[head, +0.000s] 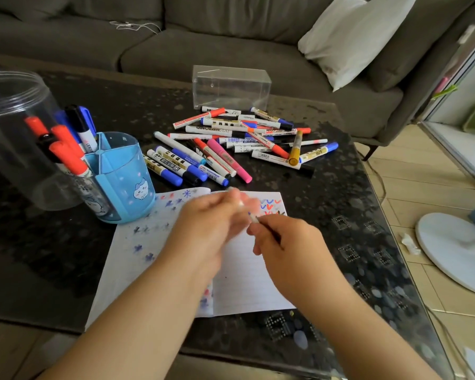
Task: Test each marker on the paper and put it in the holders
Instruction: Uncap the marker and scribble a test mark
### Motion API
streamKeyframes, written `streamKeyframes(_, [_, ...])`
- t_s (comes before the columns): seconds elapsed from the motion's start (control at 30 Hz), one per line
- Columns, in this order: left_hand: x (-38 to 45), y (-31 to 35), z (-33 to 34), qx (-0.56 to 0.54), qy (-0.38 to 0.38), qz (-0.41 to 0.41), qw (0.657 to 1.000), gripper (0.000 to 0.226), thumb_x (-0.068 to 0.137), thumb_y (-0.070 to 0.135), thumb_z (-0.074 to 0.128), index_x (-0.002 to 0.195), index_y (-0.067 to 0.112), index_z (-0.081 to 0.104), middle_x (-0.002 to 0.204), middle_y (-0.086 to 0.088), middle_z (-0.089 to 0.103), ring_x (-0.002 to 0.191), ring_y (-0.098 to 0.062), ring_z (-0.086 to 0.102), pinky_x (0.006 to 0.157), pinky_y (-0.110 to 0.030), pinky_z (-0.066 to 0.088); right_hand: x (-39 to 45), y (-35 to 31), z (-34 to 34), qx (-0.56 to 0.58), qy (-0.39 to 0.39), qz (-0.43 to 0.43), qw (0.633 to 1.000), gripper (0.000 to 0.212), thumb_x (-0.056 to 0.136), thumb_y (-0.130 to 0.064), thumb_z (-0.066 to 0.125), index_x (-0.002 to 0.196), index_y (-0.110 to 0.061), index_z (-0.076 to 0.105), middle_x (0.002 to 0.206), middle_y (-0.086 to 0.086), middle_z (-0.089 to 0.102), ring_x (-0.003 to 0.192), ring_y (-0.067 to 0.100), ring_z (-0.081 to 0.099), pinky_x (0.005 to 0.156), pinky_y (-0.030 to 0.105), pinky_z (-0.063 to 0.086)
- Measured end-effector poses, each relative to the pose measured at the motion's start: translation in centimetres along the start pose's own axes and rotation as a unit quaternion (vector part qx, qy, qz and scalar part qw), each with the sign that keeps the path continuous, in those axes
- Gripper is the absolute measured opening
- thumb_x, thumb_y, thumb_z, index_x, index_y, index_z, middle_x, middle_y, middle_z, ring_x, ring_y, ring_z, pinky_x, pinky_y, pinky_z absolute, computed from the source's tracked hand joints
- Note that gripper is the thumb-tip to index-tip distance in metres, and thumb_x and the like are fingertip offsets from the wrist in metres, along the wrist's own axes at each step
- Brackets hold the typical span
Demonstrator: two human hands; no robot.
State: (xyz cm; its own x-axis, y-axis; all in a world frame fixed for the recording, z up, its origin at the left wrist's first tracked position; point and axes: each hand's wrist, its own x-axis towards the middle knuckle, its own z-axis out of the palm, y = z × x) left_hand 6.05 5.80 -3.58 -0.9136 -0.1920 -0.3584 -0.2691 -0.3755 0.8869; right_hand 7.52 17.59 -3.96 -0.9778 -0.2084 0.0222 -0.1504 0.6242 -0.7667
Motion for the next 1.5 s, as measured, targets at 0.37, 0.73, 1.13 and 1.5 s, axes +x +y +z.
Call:
streamKeyframes(0.37, [0.9,0.8,-3.3,0.245,0.082,0.116,0.959,0.006,0.085,0.033,0.065,0.080,0.032,0.066,0.071,0.012,0.063,0.070,-0.004,0.057,0.063,-0.025,0.046,1.6,2.0,-2.2,0.285,0.014,0.134,0.949,0.027,0.096,-0.001,0.047,0.108,-0.023,0.056,0.080,0.005,0.074,0.067,0.008,0.067,0.064,0.017,0.054])
streamKeyframes(0.73, [1.0,-0.5,-2.8,0.455,-0.008,0.205,0.866,0.009,0.078,0.020,0.074,0.079,0.026,0.067,0.074,0.010,0.064,0.070,-0.002,0.060,0.066,-0.017,0.049,3.2,3.9,-2.5,0.296,0.036,0.163,0.940,0.020,0.098,-0.018,0.047,0.092,-0.010,0.065,0.061,0.001,0.061,0.058,0.010,0.046,0.061,0.023,0.044])
streamKeyframes(1.13, [0.7,-1.4,-1.8,0.590,-0.064,0.211,0.777,0.007,0.088,0.022,0.062,0.094,0.023,0.063,0.077,0.012,0.058,0.083,-0.010,0.059,0.079,-0.029,0.051,4.2,5.9,-1.2,0.019,0.100,0.100,0.990,0.016,0.092,-0.027,0.057,0.084,-0.013,0.058,0.066,-0.006,0.063,0.044,0.001,0.049,0.041,0.013,0.036])
streamKeyframes(1.5, [1.2,-2.1,-1.7,0.634,-0.077,0.185,0.747,0.003,0.092,0.023,0.056,0.093,0.025,0.059,0.092,0.005,0.064,0.085,-0.013,0.059,0.079,-0.031,0.052,4.6,6.3,-0.7,-0.009,0.073,0.109,0.991,0.015,0.092,-0.029,0.057,0.087,-0.015,0.057,0.077,-0.001,0.066,0.057,0.007,0.052,0.049,0.016,0.039])
